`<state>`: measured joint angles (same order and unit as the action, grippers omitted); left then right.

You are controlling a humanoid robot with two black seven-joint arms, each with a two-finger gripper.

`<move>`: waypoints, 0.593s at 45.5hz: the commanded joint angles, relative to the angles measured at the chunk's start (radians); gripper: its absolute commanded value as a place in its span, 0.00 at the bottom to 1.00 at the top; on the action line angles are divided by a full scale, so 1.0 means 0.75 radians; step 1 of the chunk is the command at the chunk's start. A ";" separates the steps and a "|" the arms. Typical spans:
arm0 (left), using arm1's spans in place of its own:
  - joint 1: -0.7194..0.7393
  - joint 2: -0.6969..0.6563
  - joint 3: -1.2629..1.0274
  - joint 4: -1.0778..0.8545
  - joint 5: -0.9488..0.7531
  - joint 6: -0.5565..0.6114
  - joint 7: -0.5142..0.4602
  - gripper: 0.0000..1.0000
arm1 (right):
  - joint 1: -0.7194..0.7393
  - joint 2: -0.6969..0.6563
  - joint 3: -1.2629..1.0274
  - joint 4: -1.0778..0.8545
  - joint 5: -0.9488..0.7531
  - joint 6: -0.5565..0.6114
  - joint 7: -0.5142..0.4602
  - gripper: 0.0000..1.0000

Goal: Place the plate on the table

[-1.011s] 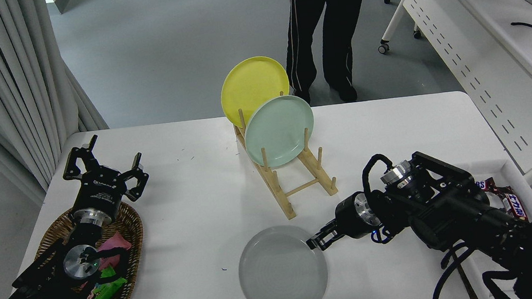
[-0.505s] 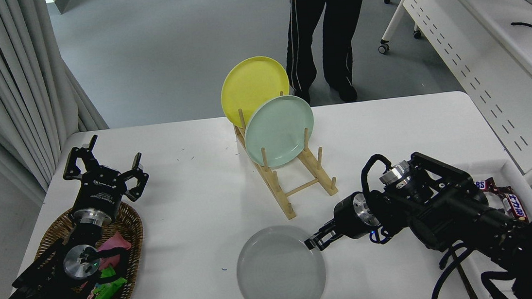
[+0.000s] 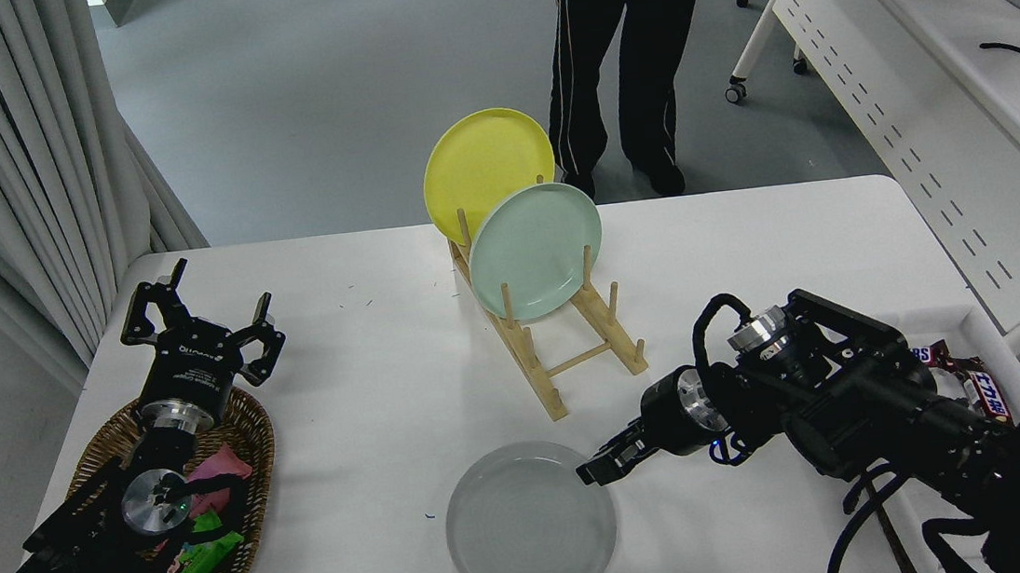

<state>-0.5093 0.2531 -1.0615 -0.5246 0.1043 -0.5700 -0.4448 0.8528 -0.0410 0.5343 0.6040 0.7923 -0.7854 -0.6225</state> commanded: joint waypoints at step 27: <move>0.000 0.000 0.000 0.000 0.000 0.001 0.000 1.00 | 0.109 -0.223 -0.152 0.332 0.011 0.000 0.014 1.00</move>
<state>-0.5093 0.2531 -1.0615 -0.5246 0.1043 -0.5701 -0.4448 0.9342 -0.1300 0.4703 0.7144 0.7992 -0.7854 -0.6144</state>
